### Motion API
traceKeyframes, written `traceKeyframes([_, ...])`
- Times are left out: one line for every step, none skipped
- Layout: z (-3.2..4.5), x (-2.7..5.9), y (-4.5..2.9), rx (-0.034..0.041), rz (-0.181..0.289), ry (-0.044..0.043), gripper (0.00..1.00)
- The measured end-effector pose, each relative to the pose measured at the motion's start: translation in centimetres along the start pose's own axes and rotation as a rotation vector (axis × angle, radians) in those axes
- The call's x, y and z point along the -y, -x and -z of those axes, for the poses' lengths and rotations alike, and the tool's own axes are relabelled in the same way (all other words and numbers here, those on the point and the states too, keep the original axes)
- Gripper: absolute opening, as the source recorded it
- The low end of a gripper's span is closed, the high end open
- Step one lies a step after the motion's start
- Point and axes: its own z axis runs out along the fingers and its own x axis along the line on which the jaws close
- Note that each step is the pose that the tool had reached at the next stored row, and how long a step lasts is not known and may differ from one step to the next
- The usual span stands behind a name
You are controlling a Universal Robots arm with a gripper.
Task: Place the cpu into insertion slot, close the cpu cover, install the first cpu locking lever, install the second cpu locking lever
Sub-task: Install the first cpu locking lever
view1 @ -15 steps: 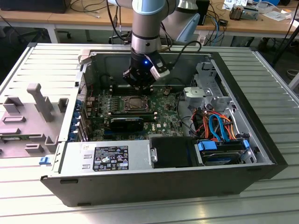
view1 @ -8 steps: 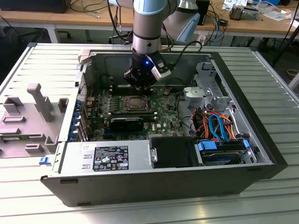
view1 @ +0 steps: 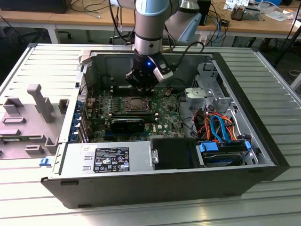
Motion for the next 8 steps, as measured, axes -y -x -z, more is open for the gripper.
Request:
traceKeyframes([-0.01,0.01,0.02,0.0000,0.000,0.0008,0.11])
traceKeyframes([-0.03,0.02,0.05,0.0000,0.000,0.0020,0.11])
traceKeyframes([-0.06,0.03,0.08,0.0001,0.000,0.0041,0.11])
traceKeyframes([-0.15,0.01,0.13,0.0014,0.000,0.0094,0.11])
traceKeyframes([-0.19,0.02,0.13,0.0012,0.001,0.0119,0.11])
traceKeyframes([-0.20,0.02,0.14,0.0012,0.001,0.0142,0.11])
traceKeyframes([-0.20,0.03,0.13,0.0016,0.001,0.0181,0.11])
traceKeyframes([-0.21,0.02,0.13,0.0021,0.001,0.0228,0.11])
